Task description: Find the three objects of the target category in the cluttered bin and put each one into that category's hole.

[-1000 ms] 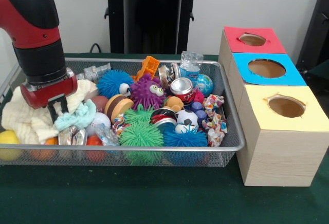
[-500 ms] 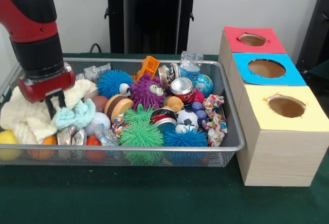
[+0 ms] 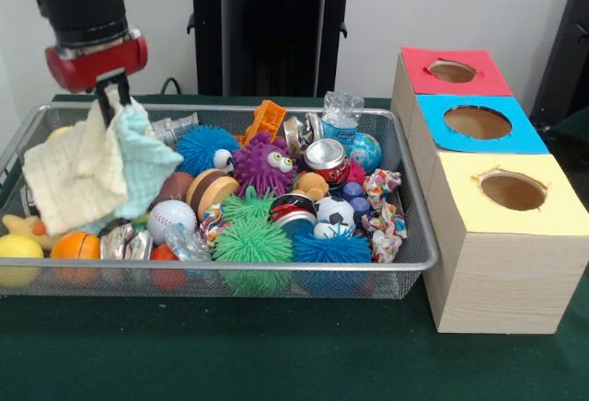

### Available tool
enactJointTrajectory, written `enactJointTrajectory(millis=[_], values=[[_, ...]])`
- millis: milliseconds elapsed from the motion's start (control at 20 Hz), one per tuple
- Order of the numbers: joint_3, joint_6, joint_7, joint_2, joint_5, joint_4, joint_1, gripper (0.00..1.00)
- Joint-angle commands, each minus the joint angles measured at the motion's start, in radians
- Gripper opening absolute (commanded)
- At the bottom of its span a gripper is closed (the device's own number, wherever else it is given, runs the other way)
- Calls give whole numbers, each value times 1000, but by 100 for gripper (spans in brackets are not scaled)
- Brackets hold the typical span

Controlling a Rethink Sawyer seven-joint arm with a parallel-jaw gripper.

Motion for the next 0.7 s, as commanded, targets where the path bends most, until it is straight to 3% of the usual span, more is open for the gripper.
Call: enactJointTrajectory(millis=[50, 300, 700], values=[[27, -22, 125, -180, 97, 251, 44, 0], [16, -100, 237, -272, 172, 344, 104, 0], [-38, -191, 322, -379, 300, 425, 225, 0]])
